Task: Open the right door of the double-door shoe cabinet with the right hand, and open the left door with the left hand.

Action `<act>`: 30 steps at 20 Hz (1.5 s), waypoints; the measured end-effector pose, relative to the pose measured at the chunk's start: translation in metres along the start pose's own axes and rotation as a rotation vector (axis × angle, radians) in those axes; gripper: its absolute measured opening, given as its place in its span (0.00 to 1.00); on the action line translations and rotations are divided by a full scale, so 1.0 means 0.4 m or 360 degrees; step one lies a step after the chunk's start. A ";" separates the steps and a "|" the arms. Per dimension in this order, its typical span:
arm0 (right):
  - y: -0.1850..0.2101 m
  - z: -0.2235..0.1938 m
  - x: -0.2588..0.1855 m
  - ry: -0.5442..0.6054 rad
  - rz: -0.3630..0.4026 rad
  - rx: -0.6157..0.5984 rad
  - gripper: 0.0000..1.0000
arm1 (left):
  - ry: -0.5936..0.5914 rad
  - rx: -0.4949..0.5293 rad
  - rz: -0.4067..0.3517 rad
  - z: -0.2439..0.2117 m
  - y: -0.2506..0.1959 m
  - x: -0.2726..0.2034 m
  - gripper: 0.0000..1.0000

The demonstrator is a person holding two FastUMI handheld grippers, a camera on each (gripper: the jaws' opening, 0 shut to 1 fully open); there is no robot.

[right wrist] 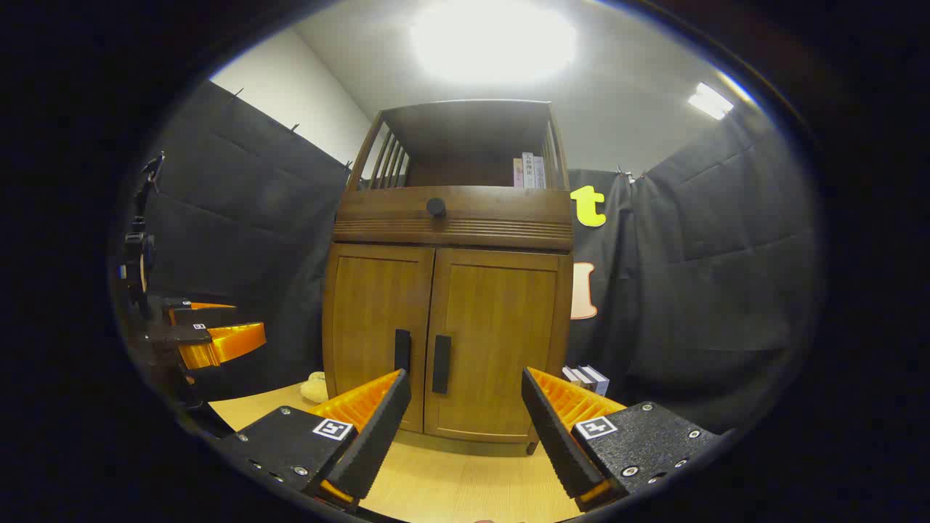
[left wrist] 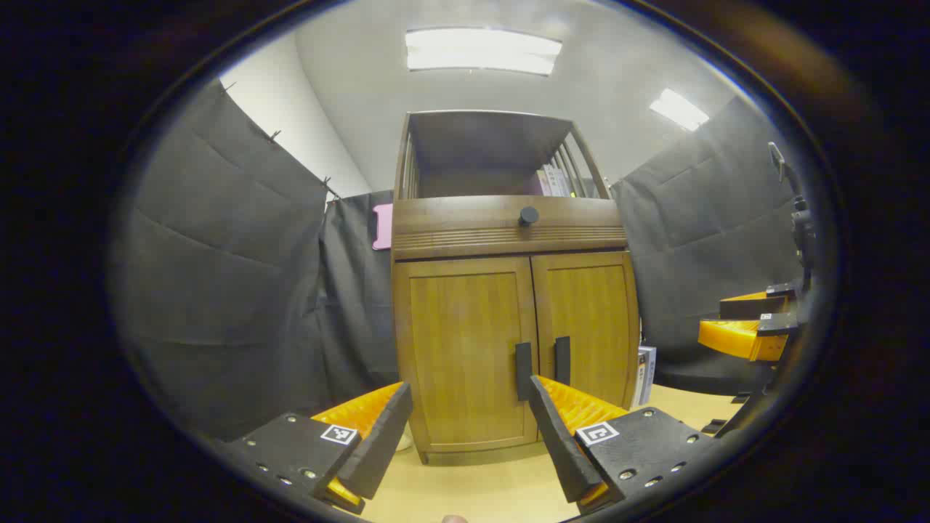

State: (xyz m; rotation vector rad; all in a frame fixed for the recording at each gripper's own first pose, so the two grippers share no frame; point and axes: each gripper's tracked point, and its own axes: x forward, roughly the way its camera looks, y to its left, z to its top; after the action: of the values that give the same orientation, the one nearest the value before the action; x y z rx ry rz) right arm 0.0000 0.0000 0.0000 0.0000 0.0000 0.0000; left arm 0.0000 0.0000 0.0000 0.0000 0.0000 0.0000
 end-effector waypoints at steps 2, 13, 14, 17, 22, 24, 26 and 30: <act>-0.009 -0.002 0.001 -0.0004 -0.0024 0.0010 0.95 | -0.0005 0.0009 -0.0025 0.003 -0.002 -0.001 0.96; -0.033 -0.038 0.016 0.0010 -0.0065 0.0050 0.95 | -0.0009 0.0061 -0.0008 0.005 -0.006 0.010 0.95; -0.034 -0.042 0.019 0.0014 -0.0069 0.0049 0.95 | -0.0005 0.0054 -0.0017 0.003 -0.005 0.010 0.96; -0.036 -0.053 0.028 0.0014 -0.0082 0.0076 0.95 | 0.0003 0.0045 -0.0010 -0.008 -0.008 0.021 0.96; -0.044 -0.111 0.087 0.0036 -0.0101 0.0174 0.95 | 0.0083 0.0009 0.0017 -0.061 -0.031 0.033 0.94; -0.037 -0.140 0.117 0.0057 -0.0090 0.0193 0.95 | 0.0096 -0.0009 0.0025 -0.073 -0.034 0.039 0.90; -0.042 -0.164 0.151 0.0062 -0.0109 0.0199 0.95 | 0.0128 -0.0016 0.0033 -0.090 -0.036 0.045 0.90; -0.040 -0.224 0.256 0.0083 -0.0114 0.0245 0.95 | 0.0174 -0.0037 0.0065 -0.110 -0.028 0.046 0.95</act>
State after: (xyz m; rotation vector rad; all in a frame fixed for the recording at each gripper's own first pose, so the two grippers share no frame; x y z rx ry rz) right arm 0.1023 -0.0160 -0.0896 0.1542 0.0524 -0.0716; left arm 0.0185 -0.0113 -0.0440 -0.0231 0.1091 0.0407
